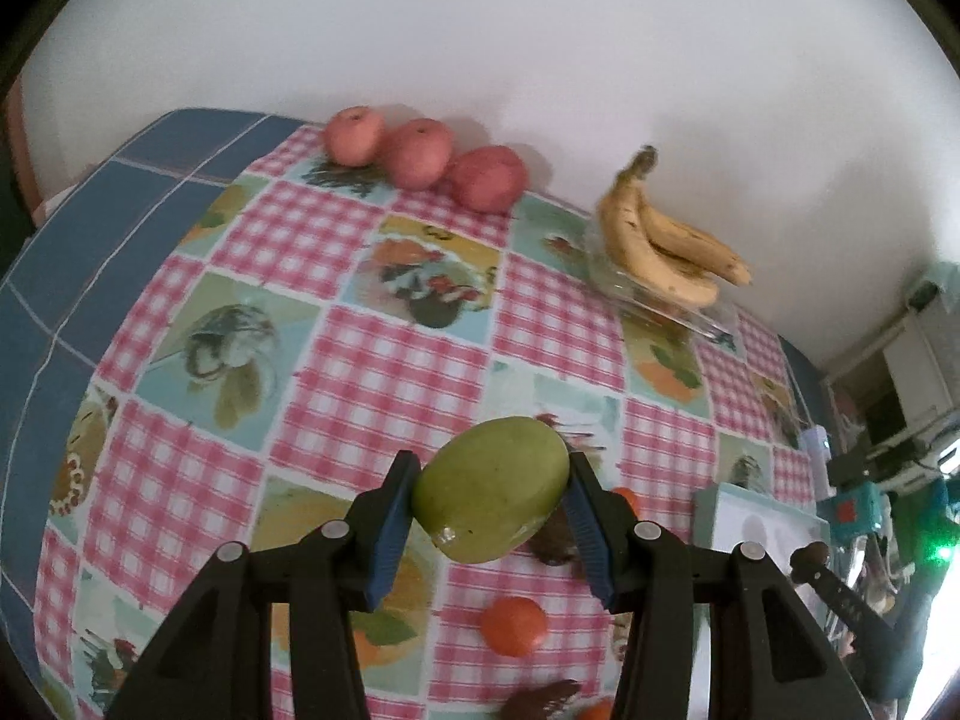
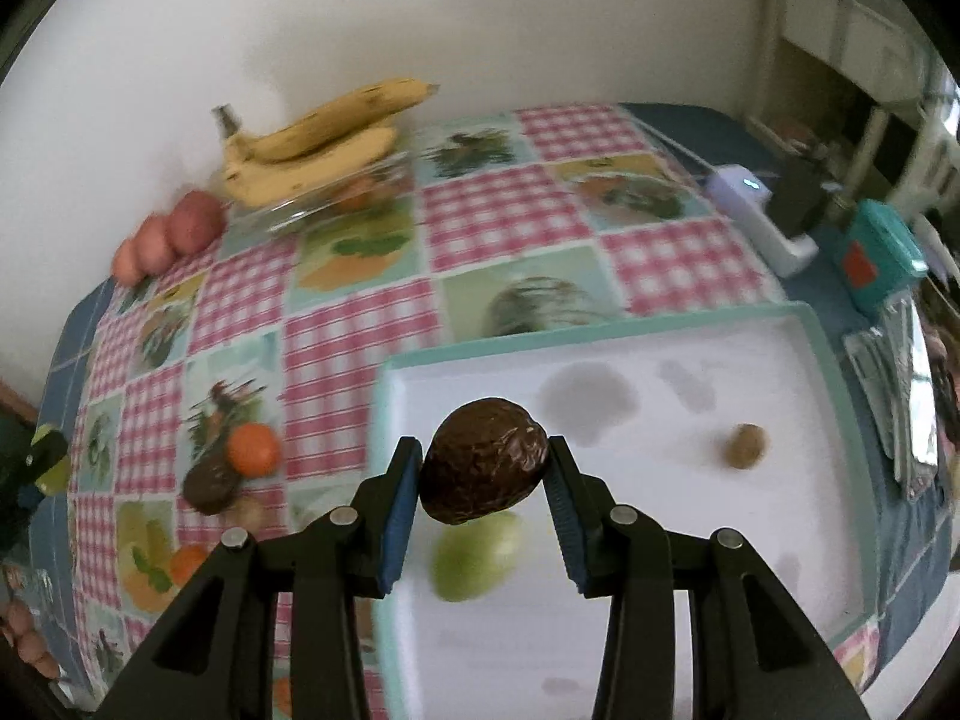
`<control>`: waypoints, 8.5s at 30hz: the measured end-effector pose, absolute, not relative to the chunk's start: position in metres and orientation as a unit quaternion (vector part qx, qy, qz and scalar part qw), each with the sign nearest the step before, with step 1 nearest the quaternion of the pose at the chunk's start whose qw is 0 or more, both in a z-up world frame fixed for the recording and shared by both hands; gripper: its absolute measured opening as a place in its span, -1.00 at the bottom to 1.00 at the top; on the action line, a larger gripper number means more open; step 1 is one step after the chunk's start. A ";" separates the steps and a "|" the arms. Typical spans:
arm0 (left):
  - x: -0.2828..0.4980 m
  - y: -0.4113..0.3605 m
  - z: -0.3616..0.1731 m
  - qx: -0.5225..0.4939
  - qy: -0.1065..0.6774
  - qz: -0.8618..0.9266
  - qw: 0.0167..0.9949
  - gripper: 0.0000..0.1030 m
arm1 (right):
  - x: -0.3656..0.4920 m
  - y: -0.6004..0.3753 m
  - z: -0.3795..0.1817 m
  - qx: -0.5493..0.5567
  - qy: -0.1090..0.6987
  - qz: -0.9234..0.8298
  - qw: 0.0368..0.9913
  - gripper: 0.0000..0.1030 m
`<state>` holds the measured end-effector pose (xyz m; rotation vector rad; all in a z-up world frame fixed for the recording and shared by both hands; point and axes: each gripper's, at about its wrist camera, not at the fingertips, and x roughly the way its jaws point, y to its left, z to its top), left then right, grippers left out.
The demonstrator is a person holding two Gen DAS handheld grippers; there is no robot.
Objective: Organize fruits
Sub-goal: 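Carry both fruits into the white tray and open both tools, then move the left tool to an orange while the right tool reaches another orange, then close the left tool on the orange while the right tool grasps the other orange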
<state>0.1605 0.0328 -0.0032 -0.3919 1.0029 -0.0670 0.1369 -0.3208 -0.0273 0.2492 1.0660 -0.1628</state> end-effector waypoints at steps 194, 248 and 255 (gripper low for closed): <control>0.104 0.019 -0.069 -0.132 0.559 -0.009 0.819 0.98 | 0.048 -0.173 -0.064 -0.059 0.549 0.096 0.828 0.75; 0.131 -0.011 -0.093 -0.117 0.584 -0.052 0.801 -0.20 | 0.056 -0.169 -0.104 -0.064 0.608 0.105 0.784 -0.28; 0.121 0.005 -0.065 -0.145 0.545 -0.043 0.824 -0.20 | 0.058 -0.188 -0.078 -0.031 0.577 0.099 0.810 -0.28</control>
